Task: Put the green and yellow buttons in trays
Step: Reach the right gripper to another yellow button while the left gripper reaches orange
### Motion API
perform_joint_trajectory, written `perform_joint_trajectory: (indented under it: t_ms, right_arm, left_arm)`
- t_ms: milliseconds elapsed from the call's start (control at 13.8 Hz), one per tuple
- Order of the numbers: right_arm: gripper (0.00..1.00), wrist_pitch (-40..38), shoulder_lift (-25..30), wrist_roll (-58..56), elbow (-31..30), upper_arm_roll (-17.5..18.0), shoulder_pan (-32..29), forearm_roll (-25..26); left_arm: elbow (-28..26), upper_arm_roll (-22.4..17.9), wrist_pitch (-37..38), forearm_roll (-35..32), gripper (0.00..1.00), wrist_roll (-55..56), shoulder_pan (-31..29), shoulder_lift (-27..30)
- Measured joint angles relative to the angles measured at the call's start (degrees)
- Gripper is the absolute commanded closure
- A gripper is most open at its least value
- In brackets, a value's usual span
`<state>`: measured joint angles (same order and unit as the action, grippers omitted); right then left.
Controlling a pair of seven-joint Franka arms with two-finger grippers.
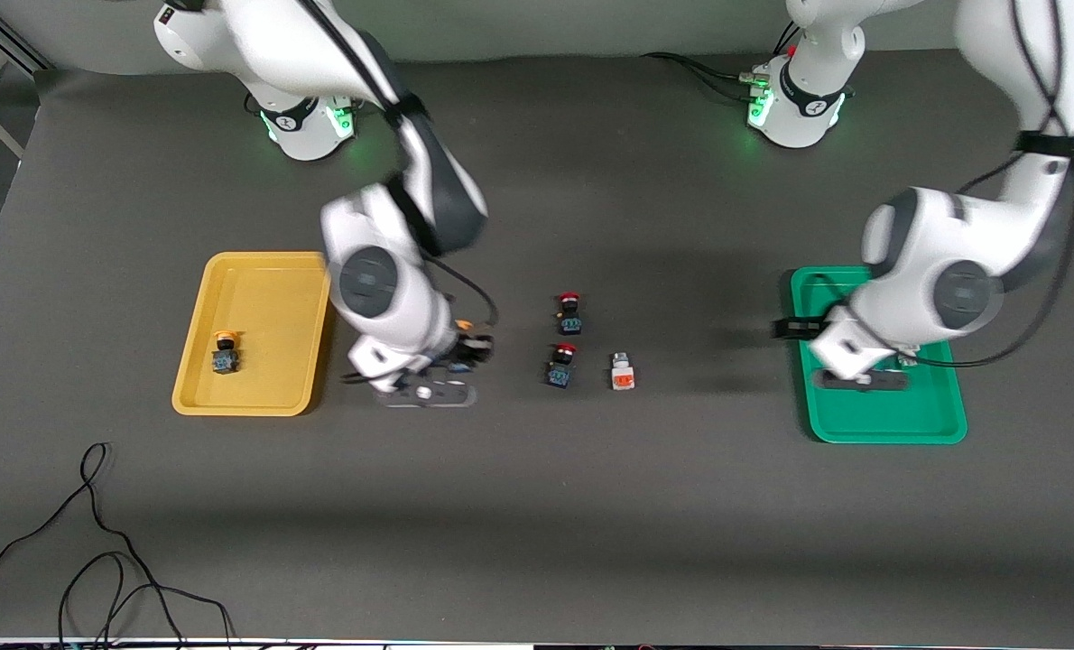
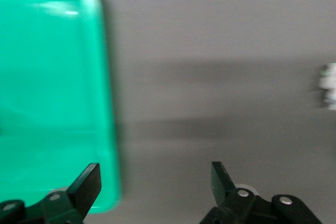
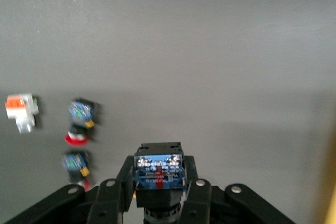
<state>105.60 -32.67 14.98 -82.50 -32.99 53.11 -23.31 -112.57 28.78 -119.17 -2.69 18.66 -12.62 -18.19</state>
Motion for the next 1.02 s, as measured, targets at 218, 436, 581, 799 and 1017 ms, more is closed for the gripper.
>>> perform_joint_trajectory:
  t_ms: [218,436,581,799,1017]
  right_arm:
    - [0.88,-3.51,4.21,-17.96,-5.36,-9.00,-0.74,0.01]
    - [0.88,-2.90,5.76,-34.32,-13.66,-17.56,-1.65,-0.02]
    - [0.88,2.03,5.95,-42.48,-19.38,-21.06,-2.00,-0.11]
    - [0.88,13.77,5.87,-47.46,-30.14,-21.44,-1.95,-0.41]
    - [0.88,21.53,4.55,-50.35,-38.27,-20.72,-1.37,-4.25]
  left_arm:
    - [6.88,0.80,-1.85,0.03,0.06,12.71,8.48,-5.40]
    - [11.92,0.57,-7.45,-1.45,0.06,18.30,14.33,-12.37]
    - [12.90,0.33,-12.12,-2.21,0.06,18.60,15.26,-16.33]
    - [13.41,-1.62,-16.43,-5.29,0.05,21.37,18.05,-20.73]
    - [13.59,-4.65,-18.95,-5.79,0.05,23.14,21.74,-22.80]
